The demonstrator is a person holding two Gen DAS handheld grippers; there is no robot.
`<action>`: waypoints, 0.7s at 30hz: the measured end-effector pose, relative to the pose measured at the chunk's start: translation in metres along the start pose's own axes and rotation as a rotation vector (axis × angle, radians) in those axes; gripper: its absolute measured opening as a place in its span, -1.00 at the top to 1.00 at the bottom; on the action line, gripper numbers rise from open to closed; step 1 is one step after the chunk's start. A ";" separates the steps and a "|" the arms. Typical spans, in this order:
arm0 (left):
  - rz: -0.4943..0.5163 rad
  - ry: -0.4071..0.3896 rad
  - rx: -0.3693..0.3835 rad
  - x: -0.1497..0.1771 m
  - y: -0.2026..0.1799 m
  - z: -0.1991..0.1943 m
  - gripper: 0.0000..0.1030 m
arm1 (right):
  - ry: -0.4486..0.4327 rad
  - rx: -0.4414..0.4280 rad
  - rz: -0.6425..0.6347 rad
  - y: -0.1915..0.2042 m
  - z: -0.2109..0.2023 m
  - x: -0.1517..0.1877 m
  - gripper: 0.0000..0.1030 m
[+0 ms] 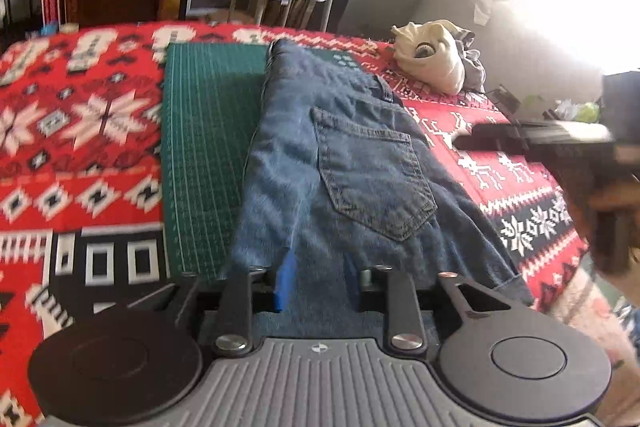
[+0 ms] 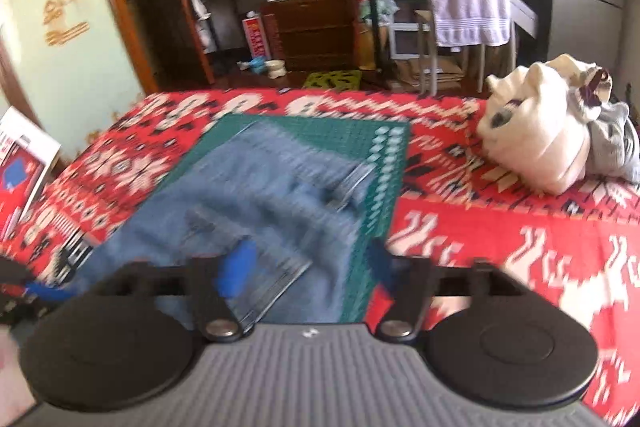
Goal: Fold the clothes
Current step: 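Bring both tools to the folded shorts edge and close the left tool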
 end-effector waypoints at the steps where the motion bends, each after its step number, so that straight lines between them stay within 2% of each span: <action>1: 0.015 -0.005 -0.008 -0.001 -0.001 0.002 0.40 | -0.005 0.000 -0.010 0.007 -0.004 0.006 -0.74; 3: 0.027 -0.012 -0.016 -0.001 -0.001 0.005 0.40 | -0.015 0.000 -0.030 0.021 -0.013 0.017 -0.75; 6: -0.005 -0.019 -0.001 0.001 0.005 0.010 0.41 | -0.030 0.000 -0.061 0.043 -0.026 0.034 -0.70; 7: -0.020 -0.015 0.003 0.003 0.008 0.011 0.41 | -0.035 0.000 -0.071 0.050 -0.031 0.039 -0.51; 8: -0.034 -0.008 0.005 0.005 0.011 0.012 0.50 | -0.040 0.000 -0.081 0.057 -0.035 0.045 -0.36; 9: -0.037 0.001 0.000 0.008 0.013 0.014 0.57 | -0.045 0.000 -0.091 0.064 -0.039 0.051 -0.10; 10: -0.029 0.011 -0.009 0.010 0.014 0.015 0.69 | -0.050 0.001 -0.101 0.072 -0.044 0.056 0.07; 12: -0.010 0.032 -0.028 0.015 0.017 0.018 0.71 | -0.018 0.007 -0.093 0.077 -0.039 0.066 0.37; 15: 0.052 0.028 -0.053 0.020 0.017 0.017 0.85 | 0.038 0.032 -0.080 0.080 -0.028 0.081 0.36; 17: 0.052 0.026 -0.056 0.021 0.019 0.016 0.88 | 0.060 0.042 -0.089 0.081 -0.023 0.092 0.32; 21: 0.042 0.024 -0.060 0.022 0.024 0.011 0.89 | 0.018 0.058 -0.144 0.083 -0.022 0.100 0.31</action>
Point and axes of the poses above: each gripper's, at about its wrist camera, not at the fingertips, and z roughly the way its jaws point, y to its left, x to its underside, the point moved 7 cm from there along z, roughly the way its jaws point, and after that the axes turned 12 degrees about x, right-handed, at the moved point
